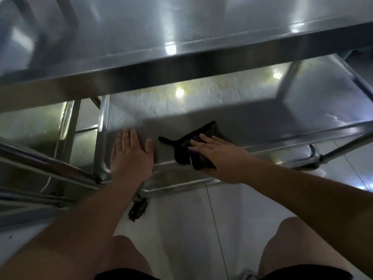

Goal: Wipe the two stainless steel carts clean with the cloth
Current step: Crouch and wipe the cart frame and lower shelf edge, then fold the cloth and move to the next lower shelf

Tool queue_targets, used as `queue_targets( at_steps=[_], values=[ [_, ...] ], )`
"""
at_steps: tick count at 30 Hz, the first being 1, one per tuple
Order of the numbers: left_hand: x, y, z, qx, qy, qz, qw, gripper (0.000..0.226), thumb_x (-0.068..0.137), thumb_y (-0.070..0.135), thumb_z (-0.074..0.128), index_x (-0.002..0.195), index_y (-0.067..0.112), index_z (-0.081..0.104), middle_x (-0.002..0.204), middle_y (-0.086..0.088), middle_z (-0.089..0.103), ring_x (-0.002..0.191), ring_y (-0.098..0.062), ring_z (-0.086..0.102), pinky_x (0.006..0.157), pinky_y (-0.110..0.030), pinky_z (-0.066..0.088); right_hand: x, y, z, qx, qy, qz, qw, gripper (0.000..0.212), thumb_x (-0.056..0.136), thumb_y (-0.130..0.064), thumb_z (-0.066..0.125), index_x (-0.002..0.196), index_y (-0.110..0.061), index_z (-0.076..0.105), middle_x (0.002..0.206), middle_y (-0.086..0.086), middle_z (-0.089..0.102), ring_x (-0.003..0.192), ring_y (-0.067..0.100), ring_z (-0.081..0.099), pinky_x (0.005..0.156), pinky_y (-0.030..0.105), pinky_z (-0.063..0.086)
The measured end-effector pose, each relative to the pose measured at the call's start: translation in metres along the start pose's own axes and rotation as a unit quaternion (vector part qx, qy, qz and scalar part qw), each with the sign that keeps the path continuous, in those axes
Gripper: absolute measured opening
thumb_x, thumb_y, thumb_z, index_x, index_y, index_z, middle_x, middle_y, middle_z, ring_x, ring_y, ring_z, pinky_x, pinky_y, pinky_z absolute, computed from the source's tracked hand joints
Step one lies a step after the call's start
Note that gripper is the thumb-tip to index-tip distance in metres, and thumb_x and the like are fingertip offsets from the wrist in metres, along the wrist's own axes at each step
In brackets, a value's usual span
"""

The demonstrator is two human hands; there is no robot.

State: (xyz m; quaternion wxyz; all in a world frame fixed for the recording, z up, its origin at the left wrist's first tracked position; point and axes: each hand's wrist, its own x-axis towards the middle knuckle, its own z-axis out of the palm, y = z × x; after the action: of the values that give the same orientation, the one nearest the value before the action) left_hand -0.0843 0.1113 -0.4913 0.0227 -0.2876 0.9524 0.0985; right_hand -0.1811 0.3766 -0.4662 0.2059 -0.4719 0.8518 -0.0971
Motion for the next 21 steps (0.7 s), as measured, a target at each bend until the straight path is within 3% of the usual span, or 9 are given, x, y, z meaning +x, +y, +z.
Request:
queue_targets(
  at_steps=[3,6,9,11,13,16,21],
  values=[
    [0.003,0.006,-0.018,0.075,-0.064,0.011,0.995,0.084,0.106,0.065,0.012,0.168,0.008,0.007,0.177,-0.013,0.005,0.163,-0.028,0.002,0.131,-0.045,0.005,-0.009,-0.020,-0.012,0.055,-0.017,0.026,0.998,0.056,0.107,-0.038,0.050,0.160,-0.032,0.031,0.169,-0.005,0.023,0.156,0.015,0.015,0.122,0.027,0.009],
    [-0.008,0.016,-0.046,0.112,-0.108,0.032,0.987,0.075,0.108,0.059,0.017,0.168,0.014,0.016,0.176,-0.010,0.010,0.163,-0.030,0.007,0.130,-0.047,0.010,-0.021,-0.047,-0.028,0.078,-0.062,0.084,0.991,0.049,0.108,-0.031,0.047,0.156,-0.032,0.038,0.164,0.002,0.035,0.147,0.024,0.037,0.117,0.040,0.031],
    [-0.053,0.031,-0.079,0.099,-0.143,0.074,0.982,0.061,0.108,0.046,0.035,0.160,0.015,0.037,0.170,-0.012,0.030,0.156,-0.033,0.028,0.122,-0.050,0.029,-0.050,-0.072,-0.039,0.089,-0.148,0.120,0.978,0.028,0.106,-0.025,0.048,0.132,-0.022,0.056,0.128,0.006,0.064,0.116,0.030,0.062,0.092,0.040,0.050],
    [-0.091,0.040,-0.103,0.098,-0.183,0.105,0.973,0.053,0.104,0.040,0.043,0.152,0.016,0.048,0.160,-0.010,0.045,0.145,-0.034,0.042,0.114,-0.049,0.040,-0.081,-0.092,-0.043,0.119,-0.218,0.154,0.956,0.016,0.104,-0.020,0.049,0.118,-0.017,0.057,0.107,0.004,0.065,0.097,0.028,0.064,0.082,0.038,0.052],
    [-0.123,0.051,-0.130,0.120,-0.278,0.112,0.947,0.055,0.104,0.044,0.043,0.154,0.021,0.042,0.160,-0.006,0.044,0.145,-0.031,0.041,0.114,-0.046,0.040,-0.119,-0.116,-0.051,0.176,-0.249,0.202,0.931,0.020,0.105,-0.022,0.049,0.123,-0.015,0.056,0.108,0.003,0.062,0.098,0.025,0.062,0.081,0.033,0.048],
    [-0.168,0.068,-0.182,0.146,-0.387,0.114,0.903,0.065,0.107,0.050,0.038,0.166,0.027,0.021,0.172,0.001,0.024,0.154,-0.027,0.029,0.118,-0.045,0.034,-0.170,-0.153,-0.081,0.241,-0.231,0.253,0.908,0.026,0.106,-0.028,0.051,0.126,-0.013,0.056,0.115,0.010,0.066,0.103,0.028,0.063,0.088,0.036,0.052],
    [-0.224,0.102,-0.283,0.127,-0.429,0.126,0.885,0.058,0.107,0.047,0.039,0.159,0.023,0.035,0.162,-0.003,0.037,0.142,-0.031,0.043,0.111,-0.048,0.041,-0.230,-0.197,-0.169,0.241,-0.201,0.317,0.895,0.022,0.103,-0.025,0.051,0.123,-0.016,0.055,0.110,0.009,0.065,0.093,0.026,0.062,0.078,0.034,0.051]
  ],
)
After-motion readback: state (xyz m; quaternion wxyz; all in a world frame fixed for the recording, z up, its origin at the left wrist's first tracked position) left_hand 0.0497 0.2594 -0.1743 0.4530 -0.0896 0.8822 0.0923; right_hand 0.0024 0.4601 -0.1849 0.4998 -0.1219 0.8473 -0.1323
